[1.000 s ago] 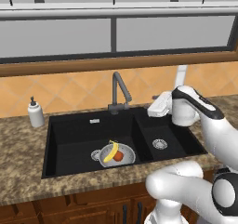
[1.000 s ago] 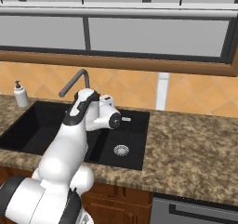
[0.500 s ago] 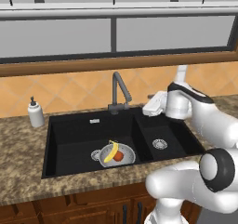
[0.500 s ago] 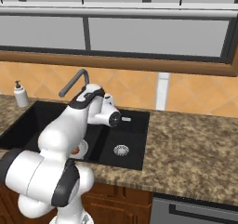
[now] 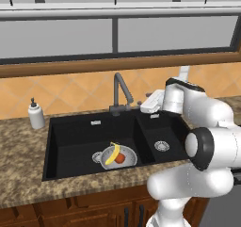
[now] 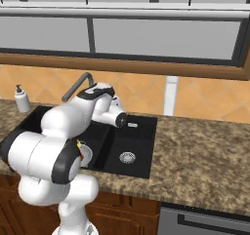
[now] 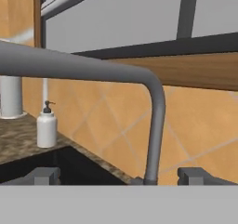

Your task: Put the colander in the sink, put the banana, orange in the colander, and turn on the sink faucet and pour water over the colander.

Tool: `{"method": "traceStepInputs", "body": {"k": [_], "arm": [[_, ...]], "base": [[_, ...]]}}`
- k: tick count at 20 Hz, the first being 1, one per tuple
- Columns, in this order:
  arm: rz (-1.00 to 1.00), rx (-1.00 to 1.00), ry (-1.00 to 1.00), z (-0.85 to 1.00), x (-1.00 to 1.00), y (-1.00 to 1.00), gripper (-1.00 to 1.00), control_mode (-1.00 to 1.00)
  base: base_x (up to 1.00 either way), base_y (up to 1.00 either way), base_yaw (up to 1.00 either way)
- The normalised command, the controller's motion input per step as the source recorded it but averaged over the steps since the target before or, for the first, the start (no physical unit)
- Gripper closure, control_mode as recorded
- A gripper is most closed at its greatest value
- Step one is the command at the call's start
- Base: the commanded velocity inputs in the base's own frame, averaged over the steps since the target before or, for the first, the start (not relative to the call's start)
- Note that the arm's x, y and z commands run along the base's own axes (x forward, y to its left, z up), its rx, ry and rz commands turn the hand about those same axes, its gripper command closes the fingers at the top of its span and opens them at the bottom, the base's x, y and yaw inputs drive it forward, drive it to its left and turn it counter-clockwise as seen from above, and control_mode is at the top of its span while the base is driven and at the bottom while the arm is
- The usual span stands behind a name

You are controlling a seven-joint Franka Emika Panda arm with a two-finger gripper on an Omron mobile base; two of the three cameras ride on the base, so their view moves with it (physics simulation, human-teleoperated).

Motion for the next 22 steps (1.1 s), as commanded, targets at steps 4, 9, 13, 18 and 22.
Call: {"method": "traceStepInputs", "body": {"k": [4,9,13,18,22], "arm": [[0.00,0.00,0.00,-0.19,0.45,0.01,-1.00,-1.00],[0.00,-0.01,-0.02,-0.24,0.31,0.06,-1.00,-1.00],[0.00,0.00,-0.07,-0.19,0.36,0.08,-1.00,-1.00],[0.00,0.00,-0.01,-0.24,0.37,0.07,-1.00,-1.00],[0.00,0.00,0.00,-0.15,0.41,0.04,-1.00,-1.00]], "base": [[0.00,0.00,0.00],[0.00,0.00,0.00],[0.00,0.00,0.00],[0.00,0.00,0.00],[0.00,0.00,0.00]]}}
